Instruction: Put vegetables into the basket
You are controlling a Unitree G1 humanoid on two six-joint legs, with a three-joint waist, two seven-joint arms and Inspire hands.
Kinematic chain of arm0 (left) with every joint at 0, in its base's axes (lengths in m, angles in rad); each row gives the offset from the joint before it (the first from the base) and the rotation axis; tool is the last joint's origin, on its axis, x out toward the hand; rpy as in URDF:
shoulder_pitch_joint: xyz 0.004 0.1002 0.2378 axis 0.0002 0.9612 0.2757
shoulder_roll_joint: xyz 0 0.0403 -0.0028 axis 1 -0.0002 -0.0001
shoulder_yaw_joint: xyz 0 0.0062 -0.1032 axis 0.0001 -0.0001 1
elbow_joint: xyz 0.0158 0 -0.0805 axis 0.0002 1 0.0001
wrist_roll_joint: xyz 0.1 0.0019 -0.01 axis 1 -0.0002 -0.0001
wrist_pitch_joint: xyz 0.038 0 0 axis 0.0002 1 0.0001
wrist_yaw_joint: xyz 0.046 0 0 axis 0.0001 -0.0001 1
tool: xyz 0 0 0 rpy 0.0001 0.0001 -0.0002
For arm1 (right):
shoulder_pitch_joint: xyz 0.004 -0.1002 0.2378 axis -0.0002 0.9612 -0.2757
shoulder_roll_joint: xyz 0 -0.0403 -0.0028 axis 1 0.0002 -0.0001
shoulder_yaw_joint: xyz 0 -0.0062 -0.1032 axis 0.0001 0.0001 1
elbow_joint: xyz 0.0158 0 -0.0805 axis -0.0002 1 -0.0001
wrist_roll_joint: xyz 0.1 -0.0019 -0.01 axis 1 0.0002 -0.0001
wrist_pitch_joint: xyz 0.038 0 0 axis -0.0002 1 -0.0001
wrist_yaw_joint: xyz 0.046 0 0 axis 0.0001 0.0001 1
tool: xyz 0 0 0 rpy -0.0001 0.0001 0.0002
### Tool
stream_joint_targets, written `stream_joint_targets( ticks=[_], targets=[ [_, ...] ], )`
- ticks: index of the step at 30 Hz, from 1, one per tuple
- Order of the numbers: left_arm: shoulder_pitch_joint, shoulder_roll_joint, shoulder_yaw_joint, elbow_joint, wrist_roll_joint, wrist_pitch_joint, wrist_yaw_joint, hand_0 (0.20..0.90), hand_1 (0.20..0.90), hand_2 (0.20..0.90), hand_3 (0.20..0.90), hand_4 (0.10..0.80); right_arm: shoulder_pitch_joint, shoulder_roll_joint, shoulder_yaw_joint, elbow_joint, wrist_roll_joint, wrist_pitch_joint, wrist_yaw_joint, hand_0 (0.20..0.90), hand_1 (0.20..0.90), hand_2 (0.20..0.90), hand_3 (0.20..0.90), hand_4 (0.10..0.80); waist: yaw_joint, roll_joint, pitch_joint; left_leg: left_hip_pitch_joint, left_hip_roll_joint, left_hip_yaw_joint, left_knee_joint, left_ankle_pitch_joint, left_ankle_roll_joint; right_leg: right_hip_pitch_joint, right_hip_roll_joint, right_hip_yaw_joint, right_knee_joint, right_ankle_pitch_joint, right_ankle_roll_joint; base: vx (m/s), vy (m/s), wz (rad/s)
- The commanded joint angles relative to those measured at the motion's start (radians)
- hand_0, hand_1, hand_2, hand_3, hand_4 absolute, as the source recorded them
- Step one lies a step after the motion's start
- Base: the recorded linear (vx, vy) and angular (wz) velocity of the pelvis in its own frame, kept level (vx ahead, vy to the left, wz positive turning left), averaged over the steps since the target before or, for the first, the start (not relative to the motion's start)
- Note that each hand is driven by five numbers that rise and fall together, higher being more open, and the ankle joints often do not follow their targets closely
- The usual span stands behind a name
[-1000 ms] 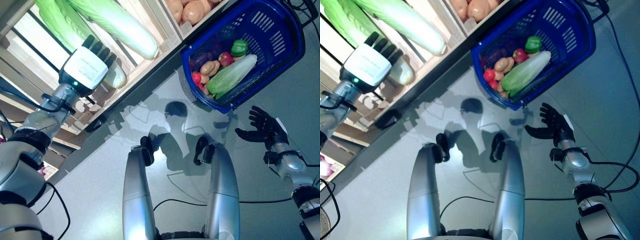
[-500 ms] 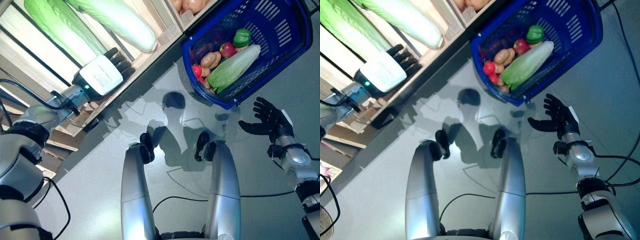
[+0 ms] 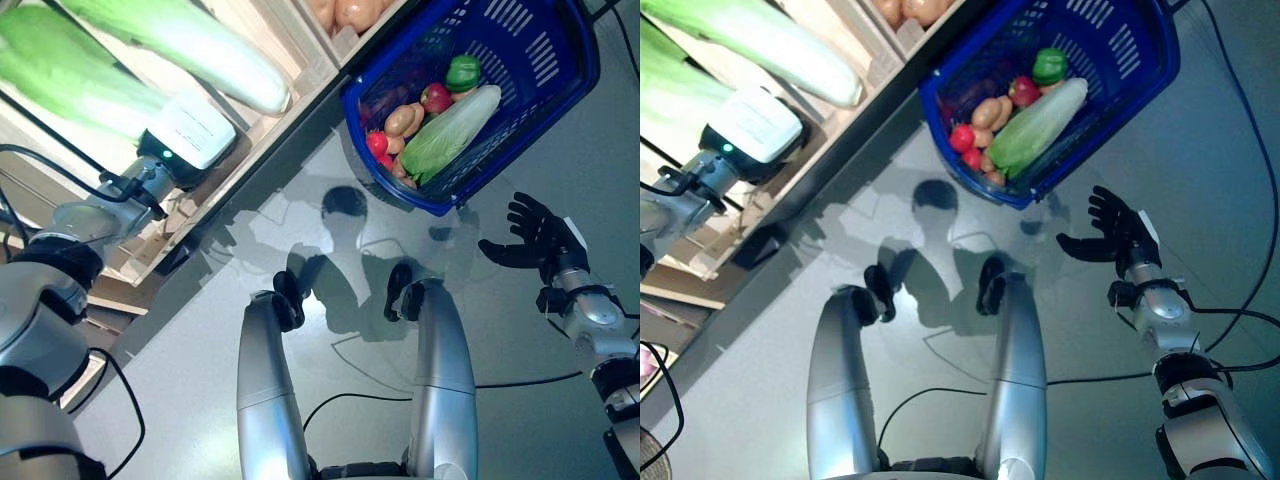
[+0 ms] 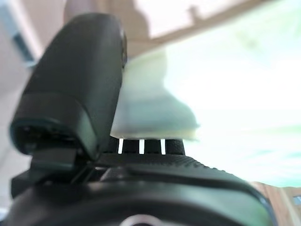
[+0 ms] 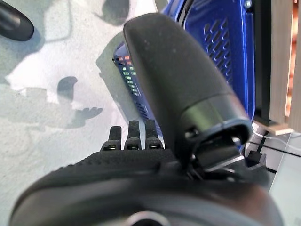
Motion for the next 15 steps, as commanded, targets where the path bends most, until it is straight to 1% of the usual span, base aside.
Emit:
stream_joint_targets(
  ticks=[1,5,8,10,12,14,15],
  targets=[
    [-0.026,0.104,0.115,0.092,-0.084,0.135,-0.021,0.3,0.3,0.3,0.3,0.4,-0.012,-0.122,-0.094,0.019,0.075,-0.094,0.017,0.9,0.9,0.9,0.9,0.8,0.005,0.005,-0.005,0.1,0.01,-0.005,-0.117,0.004,-0.047,0.135,-0.054,0.009,-0.155,0.102,0.05,0.0,0.0,0.0],
    [0.005,0.12,0.14,0.079,-0.076,0.121,-0.021,0.3,0.3,0.3,0.3,0.4,0.002,-0.117,-0.103,0.021,0.073,-0.092,0.017,0.9,0.9,0.9,0.9,0.8,0.004,0.012,-0.005,0.146,0.011,0.004,-0.14,0.01,-0.056,0.177,-0.048,0.014,-0.18,0.105,0.052,-0.007,-0.008,0.0],
    [0.025,0.124,0.154,0.07,-0.073,0.092,0.012,0.3,0.3,0.3,0.3,0.4,0.01,-0.109,-0.102,0.026,0.072,-0.097,0.024,0.9,0.9,0.9,0.9,0.8,0.001,0.021,-0.005,0.206,0.009,0.014,-0.174,0.019,-0.06,0.235,-0.046,0.014,-0.207,0.106,0.051,0.0,0.0,0.0],
    [0.038,0.128,0.166,0.061,-0.07,0.066,0.039,0.3,0.3,0.3,0.3,0.4,0.022,-0.099,-0.104,0.026,0.069,-0.104,0.031,0.9,0.9,0.9,0.9,0.8,-0.001,0.024,-0.005,0.25,0.006,0.02,-0.193,0.024,-0.061,0.278,-0.047,0.011,-0.223,0.107,0.05,0.008,-0.028,-0.01],
    [0.06,0.135,0.188,0.043,-0.094,0.02,0.089,0.3,0.3,0.3,0.3,0.4,0.04,-0.077,-0.106,0.019,0.056,-0.108,0.033,0.9,0.9,0.9,0.9,0.8,-0.003,0.024,-0.006,0.322,0.002,0.027,-0.22,0.03,-0.061,0.353,-0.048,0.004,-0.247,0.11,0.047,0.05,-0.071,-0.01],
    [0.091,0.139,0.213,0.034,-0.117,-0.039,0.135,0.3,0.3,0.3,0.3,0.4,0.067,-0.05,-0.106,0.022,0.042,-0.121,0.035,0.9,0.9,0.9,0.9,0.8,-0.001,0.025,-0.038,0.371,0.0,0.034,-0.248,0.033,-0.056,0.402,-0.051,-0.002,-0.27,0.108,0.047,0.097,-0.06,0.02],
    [0.098,0.139,0.218,0.031,-0.12,-0.05,0.14,0.3,0.3,0.3,0.3,0.4,0.072,-0.044,-0.106,0.021,0.036,-0.118,0.033,0.9,0.9,0.9,0.9,0.8,-0.001,0.025,-0.045,0.382,-0.001,0.035,-0.253,0.033,-0.054,0.412,-0.052,-0.003,-0.275,0.108,0.047,0.097,-0.058,0.04]
  ],
)
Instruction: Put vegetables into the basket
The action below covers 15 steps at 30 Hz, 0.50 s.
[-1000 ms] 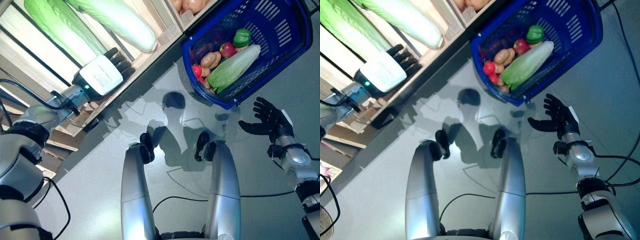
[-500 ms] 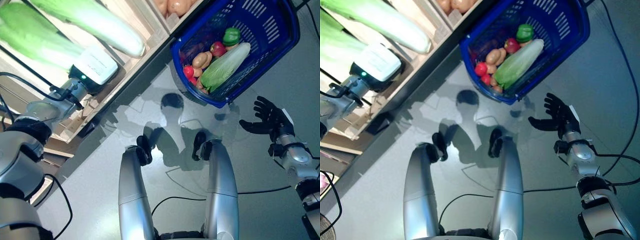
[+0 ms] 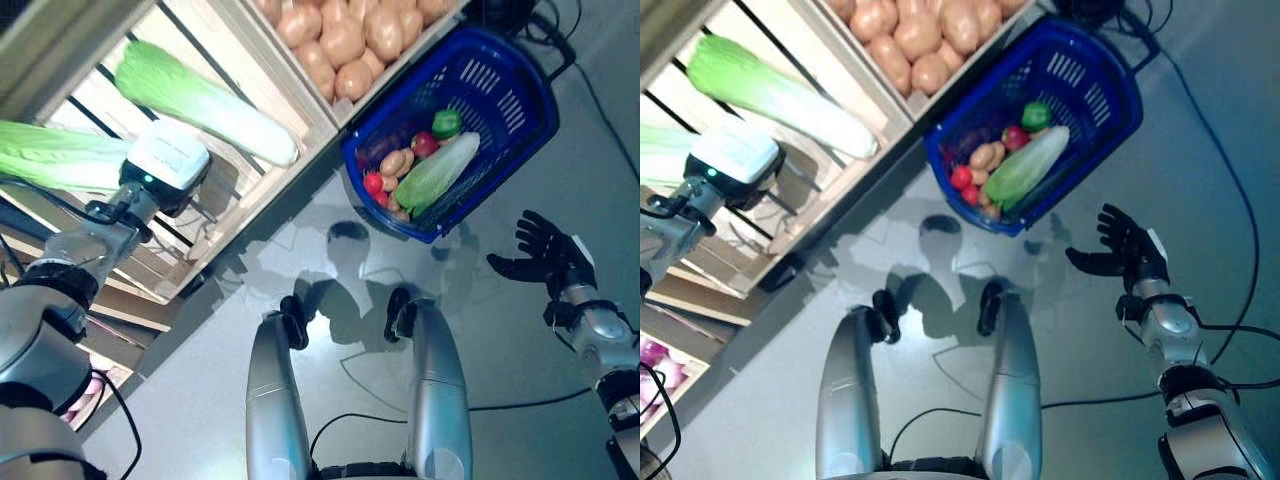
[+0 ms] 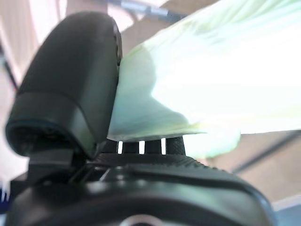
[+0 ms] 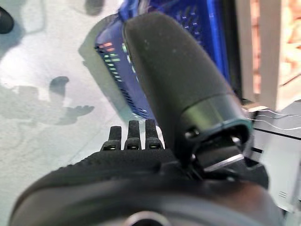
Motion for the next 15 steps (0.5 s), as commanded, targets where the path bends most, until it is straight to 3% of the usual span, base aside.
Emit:
stream_joint_targets(
  ticks=[1,7,10,15],
  targets=[
    [-0.031,0.137,0.137,0.021,-0.117,-0.026,0.153,0.3,0.3,0.3,0.3,0.4,0.019,-0.035,-0.09,-0.021,0.022,-0.117,0.007,0.9,0.9,0.9,0.9,0.8,-0.004,0.025,-0.059,0.101,0.002,0.009,-0.106,0.022,-0.034,0.134,-0.055,0.026,-0.143,0.103,0.036,0.127,-0.085,0.02],
    [0.085,0.1,0.315,-0.066,-0.387,-0.268,0.156,0.3,0.3,0.3,0.3,0.4,0.1,0.048,-0.113,-0.009,-0.051,-0.146,0.018,0.9,0.9,0.9,0.9,0.8,0.009,0.02,-0.148,0.253,-0.017,0.022,-0.192,0.015,-0.017,0.293,-0.059,-0.003,-0.227,0.085,0.036,0.106,-0.093,0.06],
    [0.154,0.059,0.429,-0.141,-0.478,-0.352,0.099,0.3,0.3,0.3,0.3,0.4,0.123,0.085,-0.119,-0.032,-0.076,-0.154,0.024,0.9,0.9,0.9,0.9,0.8,0.013,0.022,-0.182,0.314,-0.026,0.023,-0.23,0.013,-0.014,0.351,-0.056,-0.011,-0.255,0.076,0.035,0.051,-0.085,-0.03],
    [0.3,-0.032,0.604,-0.298,-0.614,-0.425,-0.01,0.3,0.3,0.3,0.3,0.4,0.181,0.157,-0.112,-0.132,-0.14,-0.151,-0.014,0.9,0.9,0.9,0.9,0.8,0.022,0.014,-0.241,0.457,-0.047,0.018,-0.348,0.041,-0.006,0.488,-0.042,-0.029,-0.359,0.093,0.042,0.085,-0.109,0.03]
  ],
)
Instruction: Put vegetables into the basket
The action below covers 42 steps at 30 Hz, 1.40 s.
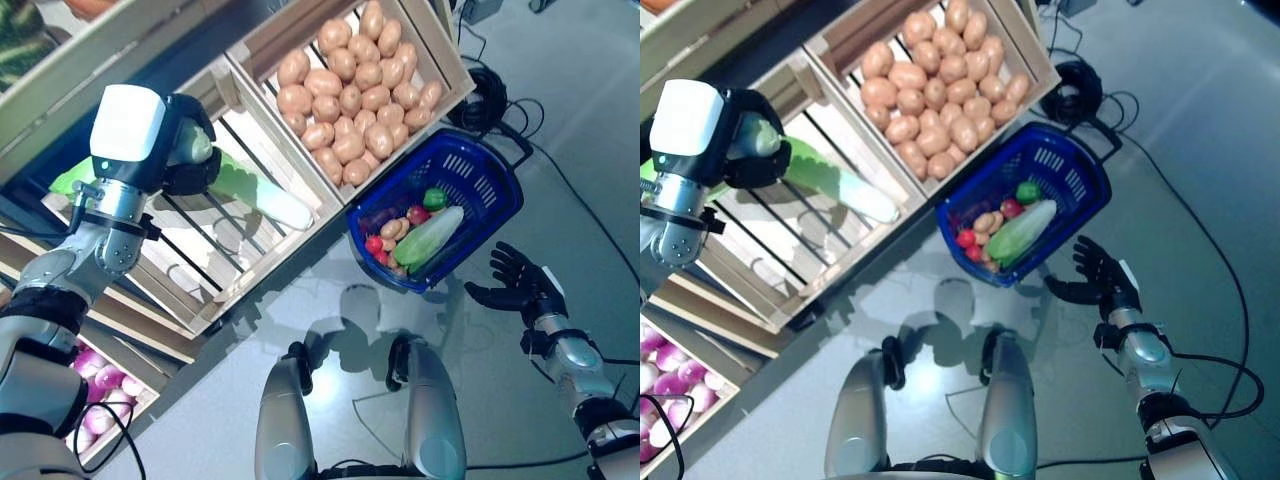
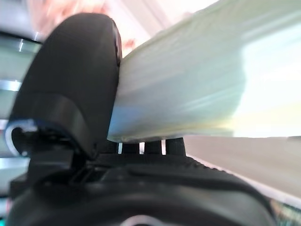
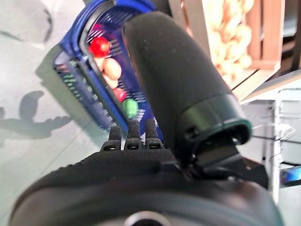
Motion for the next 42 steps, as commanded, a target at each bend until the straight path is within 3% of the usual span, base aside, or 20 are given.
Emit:
stream_joint_targets(
  ticks=[1,4,8,13,15,19,25,30,42],
  targets=[
    [0.092,-0.035,0.128,-0.095,-0.192,-0.084,-0.034,0.3,0.3,0.3,0.3,0.4,0.057,0.023,-0.04,-0.088,-0.052,-0.12,-0.013,0.9,0.9,0.9,0.9,0.8,0.007,0.011,-0.213,0.093,-0.017,-0.001,-0.089,-0.013,0.034,0.161,-0.036,0.013,-0.211,0.116,0.037,0.063,-0.108,0.02],
    [0.145,-0.082,0.182,-0.153,-0.278,-0.092,-0.106,0.3,0.3,0.3,0.3,0.4,0.074,0.06,-0.026,-0.142,-0.039,-0.106,0.065,0.9,0.9,0.9,0.9,0.8,0.011,0.011,-0.25,0.157,-0.02,0.015,-0.171,0.033,0.04,0.225,-0.024,-0.009,-0.293,0.15,0.031,0.086,-0.111,0.0],
    [0.23,-0.232,0.271,-0.217,-0.484,-0.105,-0.26,0.3,0.3,0.3,0.3,0.4,0.099,0.144,0.004,-0.241,-0.068,-0.072,0.109,0.9,0.9,0.9,0.9,0.8,0.019,0.008,-0.326,0.297,-0.043,0.021,-0.328,0.094,0.033,0.381,0.0,-0.041,-0.46,0.191,0.04,0.166,-0.148,0.02],
    [0.25,-0.341,0.303,-0.238,-0.68,-0.109,-0.383,0.3,0.3,0.3,0.3,0.4,0.062,0.179,0.034,-0.283,-0.087,-0.041,0.131,0.9,0.9,0.9,0.9,0.8,0.024,0.009,-0.372,0.39,-0.053,0.015,-0.458,0.148,0.023,0.488,0.025,-0.058,-0.59,0.232,0.046,0.091,-0.118,0.06],
    [0.245,-0.408,0.307,-0.255,-0.788,-0.094,-0.447,0.3,0.3,0.3,0.3,0.4,0.024,0.192,0.057,-0.338,-0.109,0.005,0.087,0.9,0.9,0.9,0.9,0.8,0.025,0.004,-0.398,0.433,-0.053,0.014,-0.521,0.173,0.019,0.536,0.035,-0.064,-0.66,0.264,0.051,0.074,-0.14,0.08],
    [0.236,-0.452,0.306,-0.27,-0.856,-0.075,-0.485,0.3,0.3,0.3,0.3,0.4,-0.014,0.195,0.061,-0.385,-0.122,0.056,0.062,0.9,0.9,0.9,0.9,0.8,0.023,-0.001,-0.414,0.472,-0.047,0.021,-0.575,0.188,0.014,0.574,0.043,-0.069,-0.721,0.293,0.059,0.053,-0.112,0.06],
    [0.213,-0.536,0.333,-0.317,-1.119,0.005,-0.59,0.3,0.3,0.3,0.3,0.4,-0.082,0.194,0.064,-0.512,-0.052,0.165,0.153,0.9,0.9,0.9,0.9,0.8,0.024,-0.009,-0.438,0.528,-0.041,0.029,-0.69,0.224,0.006,0.624,0.072,-0.083,-0.823,0.337,0.067,0.001,-0.101,-0.03],
    [0.196,-0.559,0.33,-0.334,-1.155,0.031,-0.6,0.3,0.3,0.3,0.3,0.4,-0.116,0.183,0.073,-0.579,-0.031,0.212,0.167,0.9,0.9,0.9,0.9,0.8,0.021,-0.014,-0.444,0.535,-0.04,0.027,-0.706,0.224,0.004,0.634,0.083,-0.085,-0.855,0.349,0.066,-0.012,-0.069,0.03],
    [0.207,-0.592,0.25,-0.41,-1.041,0.111,-0.635,0.3,0.3,0.3,0.3,0.4,-0.162,0.196,0.081,-0.712,-0.069,0.271,0.115,0.9,0.9,0.9,0.9,0.8,0.024,-0.024,-0.441,0.542,-0.046,0.022,-0.711,0.208,0.011,0.651,0.095,-0.081,-0.879,0.354,0.066,-0.005,-0.041,0.0]
  ],
)
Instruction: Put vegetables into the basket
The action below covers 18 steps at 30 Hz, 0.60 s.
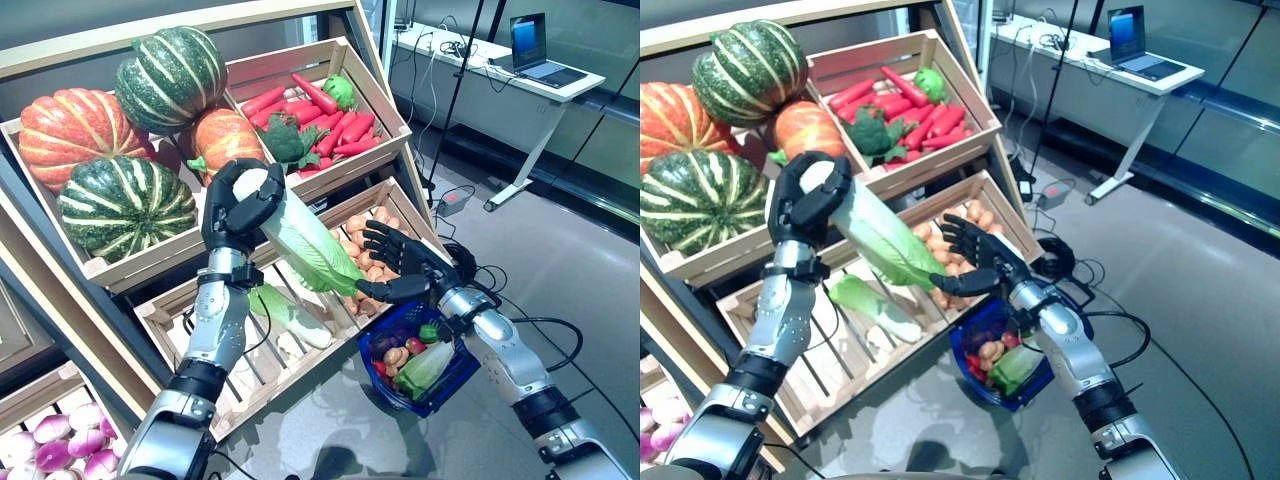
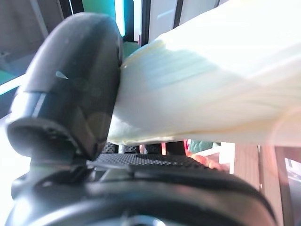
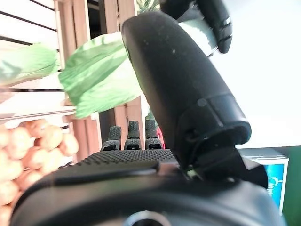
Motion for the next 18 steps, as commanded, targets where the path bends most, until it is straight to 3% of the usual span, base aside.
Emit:
stream_joint_targets(
  ticks=[1,8,18],
  targets=[
    [-0.122,0.02,-0.031,-0.068,0.093,-0.049,-0.055,0.3,0.3,0.3,0.3,0.4,-0.148,0.024,0.003,-0.071,0.039,-0.061,-0.017,0.9,0.9,0.9,0.9,0.8,0.005,-0.027,-0.076,-0.014,-0.01,-0.006,0.001,-0.015,0.002,-0.001,-0.049,0.006,0.01,0.031,-0.02,-0.005,-0.03,0.0],
    [-0.106,0.022,-0.105,-0.095,0.182,-0.005,-0.108,0.3,0.3,0.3,0.3,0.4,-0.171,0.018,0.017,-0.116,0.042,-0.027,0.002,0.9,0.9,0.9,0.9,0.8,0.01,-0.035,-0.074,-0.007,-0.011,-0.007,0.001,-0.021,0.005,0.01,-0.048,0.01,0.008,0.028,-0.019,0.0,0.0,0.0],
    [-0.129,-0.017,-0.15,-0.148,0.119,-0.026,-0.146,0.3,0.3,0.3,0.3,0.4,-0.216,0.044,0.088,0.029,0.061,0.105,-0.005,0.9,0.9,0.9,0.9,0.8,0.024,-0.049,-0.079,-0.001,-0.008,-0.013,0.001,-0.024,0.001,0.023,-0.052,0.001,0.001,0.03,-0.019,0.0,0.0,0.0]
  ],
)
